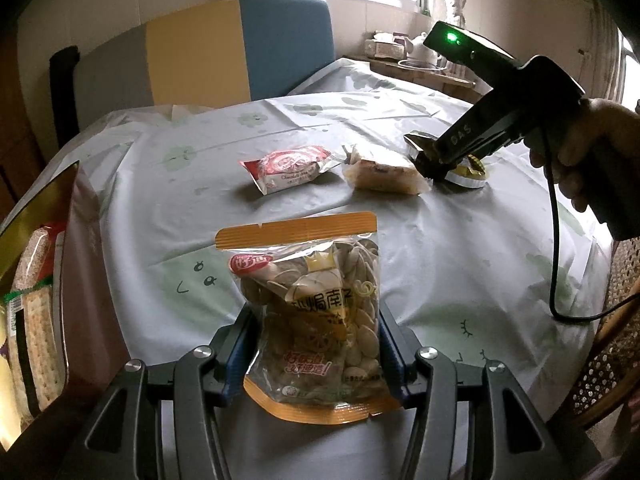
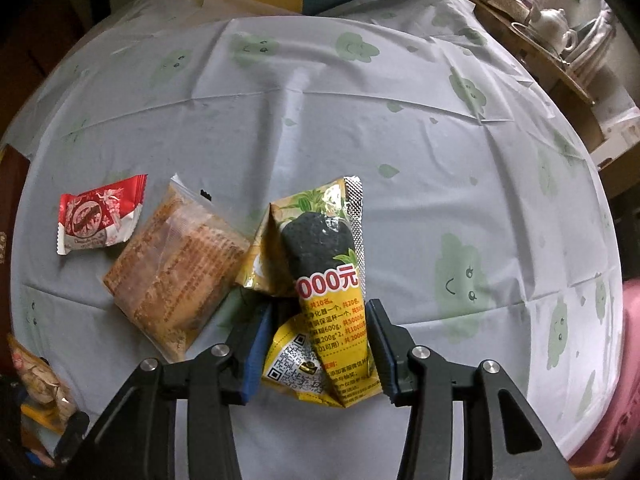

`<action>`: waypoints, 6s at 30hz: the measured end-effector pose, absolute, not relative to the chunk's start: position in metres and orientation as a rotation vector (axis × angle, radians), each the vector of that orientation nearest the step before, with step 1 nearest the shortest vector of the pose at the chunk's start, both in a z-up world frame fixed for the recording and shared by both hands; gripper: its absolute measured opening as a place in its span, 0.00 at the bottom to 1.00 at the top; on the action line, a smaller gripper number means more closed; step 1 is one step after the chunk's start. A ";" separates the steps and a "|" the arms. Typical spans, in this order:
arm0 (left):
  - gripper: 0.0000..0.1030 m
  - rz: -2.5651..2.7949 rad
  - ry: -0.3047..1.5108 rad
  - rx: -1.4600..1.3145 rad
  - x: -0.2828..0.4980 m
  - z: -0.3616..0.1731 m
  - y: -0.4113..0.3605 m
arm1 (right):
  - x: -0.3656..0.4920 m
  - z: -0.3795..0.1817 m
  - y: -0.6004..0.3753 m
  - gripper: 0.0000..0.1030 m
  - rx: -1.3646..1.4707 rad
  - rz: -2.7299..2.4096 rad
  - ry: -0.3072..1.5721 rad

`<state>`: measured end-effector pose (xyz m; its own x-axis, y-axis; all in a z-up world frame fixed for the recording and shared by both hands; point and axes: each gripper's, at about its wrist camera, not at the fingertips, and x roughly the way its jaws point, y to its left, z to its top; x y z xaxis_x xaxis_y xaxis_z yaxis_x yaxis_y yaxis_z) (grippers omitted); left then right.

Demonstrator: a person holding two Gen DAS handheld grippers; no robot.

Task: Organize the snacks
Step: 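Carry the nut bag into the gold tray and open the left tool, then carry the yellow packet into the gold tray and release with the right tool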

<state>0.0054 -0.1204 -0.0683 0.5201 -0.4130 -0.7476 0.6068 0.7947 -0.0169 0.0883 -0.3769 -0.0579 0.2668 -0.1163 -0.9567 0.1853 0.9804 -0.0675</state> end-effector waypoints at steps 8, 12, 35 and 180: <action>0.54 -0.615 0.833 0.252 0.006 -0.066 -0.120 | 0.085 -0.058 -0.366 0.46 0.025 -0.195 1.279; 0.52 -0.616 0.851 0.249 0.007 -0.063 -0.121 | 0.084 -0.058 -0.366 0.46 0.029 -0.190 1.282; 0.51 -0.530 0.826 -0.087 0.040 0.024 -0.035 | 0.083 -0.055 -0.353 0.46 -0.045 -0.176 1.274; 0.68 0.183 0.781 -0.154 0.018 0.008 0.150 | 0.061 0.028 -0.029 0.51 -0.037 0.590 1.049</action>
